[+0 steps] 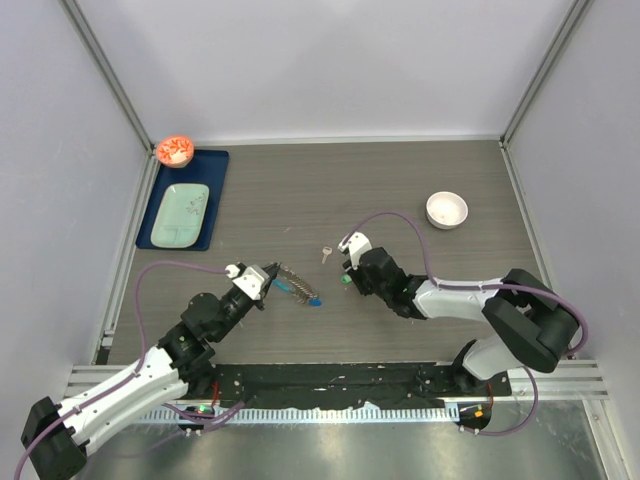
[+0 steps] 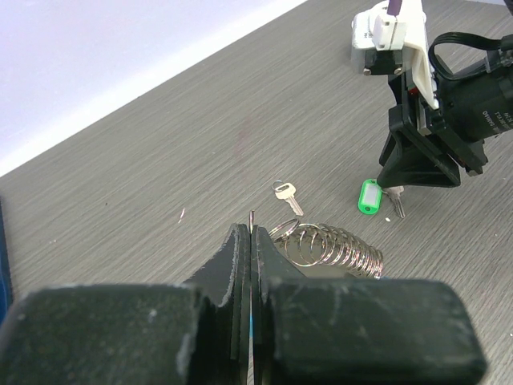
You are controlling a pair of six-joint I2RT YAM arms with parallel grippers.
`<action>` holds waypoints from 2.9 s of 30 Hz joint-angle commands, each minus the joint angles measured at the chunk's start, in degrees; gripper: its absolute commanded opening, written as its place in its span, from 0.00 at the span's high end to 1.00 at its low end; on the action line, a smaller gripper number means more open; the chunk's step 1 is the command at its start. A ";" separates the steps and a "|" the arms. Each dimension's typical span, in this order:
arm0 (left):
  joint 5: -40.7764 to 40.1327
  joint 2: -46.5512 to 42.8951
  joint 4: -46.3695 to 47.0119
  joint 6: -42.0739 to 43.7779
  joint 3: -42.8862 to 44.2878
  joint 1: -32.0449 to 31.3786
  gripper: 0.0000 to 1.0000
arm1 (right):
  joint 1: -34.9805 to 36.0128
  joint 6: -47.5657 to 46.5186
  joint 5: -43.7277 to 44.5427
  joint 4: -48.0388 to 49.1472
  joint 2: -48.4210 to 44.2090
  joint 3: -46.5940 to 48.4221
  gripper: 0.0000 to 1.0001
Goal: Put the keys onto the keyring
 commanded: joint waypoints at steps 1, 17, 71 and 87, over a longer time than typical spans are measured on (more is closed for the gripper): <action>-0.76 -0.24 3.08 0.08 0.17 -0.22 1.00 | -0.72 0.72 0.62 2.91 0.89 1.71 0.64; -0.67 -0.50 2.73 -0.01 0.26 -0.22 1.00 | -1.78 1.25 -0.88 5.46 3.97 0.83 0.74; 48.81 28.58 1.77 7.72 22.05 -0.22 1.00 | -1.08 -18.79 -35.86 -42.45 -35.76 19.11 0.99; 54.70 39.66 17.56 0.79 22.76 0.31 1.00 | 3.84 -20.55 -29.09 -41.83 -36.90 15.86 0.99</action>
